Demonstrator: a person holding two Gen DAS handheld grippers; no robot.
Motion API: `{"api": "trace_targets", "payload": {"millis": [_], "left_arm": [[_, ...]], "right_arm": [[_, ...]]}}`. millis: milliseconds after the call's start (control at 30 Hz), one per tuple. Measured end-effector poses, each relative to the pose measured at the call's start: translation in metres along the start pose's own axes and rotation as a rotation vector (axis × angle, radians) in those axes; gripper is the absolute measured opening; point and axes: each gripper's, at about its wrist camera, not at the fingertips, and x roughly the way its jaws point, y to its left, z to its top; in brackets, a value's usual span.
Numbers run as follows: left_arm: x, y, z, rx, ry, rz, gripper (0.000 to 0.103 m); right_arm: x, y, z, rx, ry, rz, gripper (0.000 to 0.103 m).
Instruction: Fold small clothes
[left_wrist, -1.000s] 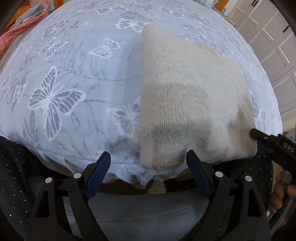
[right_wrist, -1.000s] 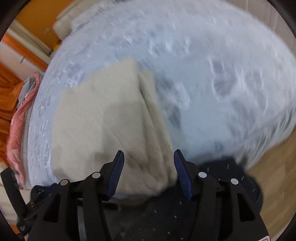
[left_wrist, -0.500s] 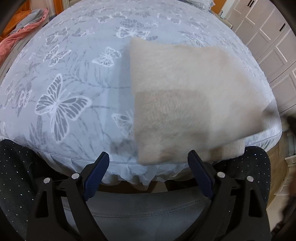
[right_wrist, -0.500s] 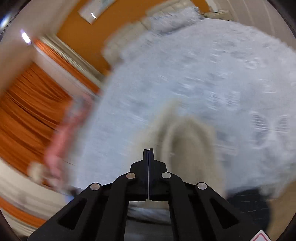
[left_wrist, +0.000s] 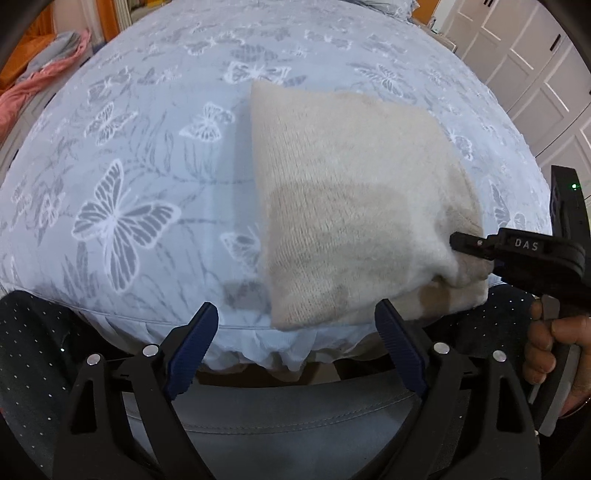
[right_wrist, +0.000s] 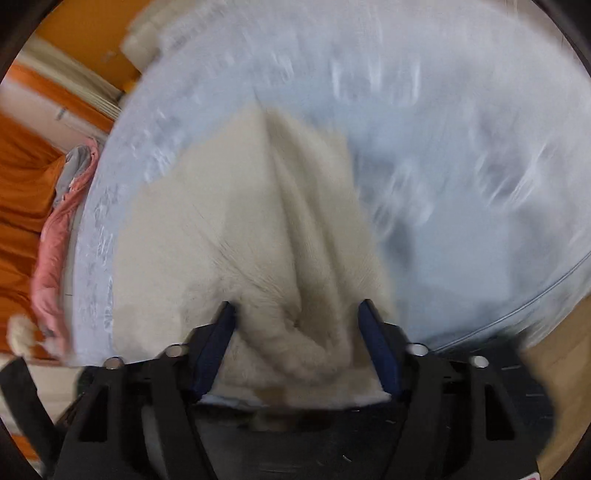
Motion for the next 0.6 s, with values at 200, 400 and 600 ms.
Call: {"api": "trace_targets", "payload": {"millis": [200, 400, 600], "left_arm": [[-0.003, 0.002, 0.003, 0.002, -0.012, -0.022, 0.085], [0.012, -0.014, 0.007, -0.02, 0.054, -0.075, 0.085], [0.02, -0.022, 0.032, -0.033, 0.04, -0.113, 0.085]], "right_arm": [[-0.096, 0.015, -0.024, -0.08, -0.262, 0.096, 0.017], [-0.045, -0.022, -0.028, -0.101, -0.068, -0.149, 0.028], [-0.078, -0.032, -0.003, -0.014, -0.2, -0.108, 0.056]]}}
